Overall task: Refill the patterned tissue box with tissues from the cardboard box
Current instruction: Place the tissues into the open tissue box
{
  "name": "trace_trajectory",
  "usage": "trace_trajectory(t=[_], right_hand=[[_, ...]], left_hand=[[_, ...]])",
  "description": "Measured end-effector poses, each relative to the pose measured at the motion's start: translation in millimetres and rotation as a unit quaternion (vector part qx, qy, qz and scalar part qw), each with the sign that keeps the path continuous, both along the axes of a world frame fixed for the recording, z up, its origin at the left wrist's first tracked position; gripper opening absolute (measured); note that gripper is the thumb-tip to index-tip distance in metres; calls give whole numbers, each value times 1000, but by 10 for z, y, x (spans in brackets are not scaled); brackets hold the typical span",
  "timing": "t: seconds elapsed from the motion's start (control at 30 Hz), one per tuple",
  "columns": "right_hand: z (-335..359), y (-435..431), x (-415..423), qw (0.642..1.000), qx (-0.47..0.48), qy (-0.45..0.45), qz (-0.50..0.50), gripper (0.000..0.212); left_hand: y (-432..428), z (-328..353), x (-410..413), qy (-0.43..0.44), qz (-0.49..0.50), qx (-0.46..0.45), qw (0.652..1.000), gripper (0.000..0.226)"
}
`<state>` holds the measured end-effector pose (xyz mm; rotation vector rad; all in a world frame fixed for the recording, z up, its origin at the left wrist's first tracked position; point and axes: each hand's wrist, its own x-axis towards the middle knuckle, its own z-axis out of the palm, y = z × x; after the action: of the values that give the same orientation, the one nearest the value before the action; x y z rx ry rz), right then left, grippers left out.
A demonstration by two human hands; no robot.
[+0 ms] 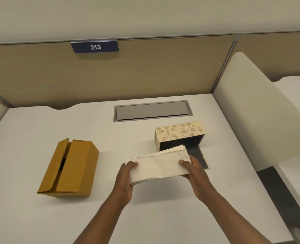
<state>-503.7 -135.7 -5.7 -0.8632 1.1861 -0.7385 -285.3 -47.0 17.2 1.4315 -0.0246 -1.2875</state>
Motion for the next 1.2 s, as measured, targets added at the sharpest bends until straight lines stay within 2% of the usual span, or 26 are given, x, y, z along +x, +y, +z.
trace_trajectory(t=[0.17,0.27,0.37,0.47,0.57,0.7,0.83,1.03,1.2], right_hand=[[-118,-73,-144,1000,10,19,-3,41],[-171,-140,-245,999,9,52,4,37],[-241,-288,-386,992,-15,120,42,31],[-337,-461,-531,977,-42,184,102,39],[-445,-646,-669,956,-80,236,151,47],[-533,-862,-762,920,-154,292,211,55],[-623,-1051,-798,902,-192,302,242,61],[-836,-1183,-845,897,-183,298,269,65],[-955,-1227,-885,909,-176,269,266,90]], left_hand=[[-159,-182,-162,-21,-11,34,999,29],[-254,-293,-236,-67,-57,43,995,11],[-370,-385,-311,-138,-111,40,983,27],[-464,-522,-347,-198,-173,28,964,41],[-547,-672,-360,-259,-236,15,937,44],[-688,-834,-424,-347,-265,1,900,45],[-811,-1030,-504,-407,-266,8,874,50],[-835,-1239,-636,-434,-285,19,855,59],[-836,-1227,-637,-450,-296,-17,842,84]])
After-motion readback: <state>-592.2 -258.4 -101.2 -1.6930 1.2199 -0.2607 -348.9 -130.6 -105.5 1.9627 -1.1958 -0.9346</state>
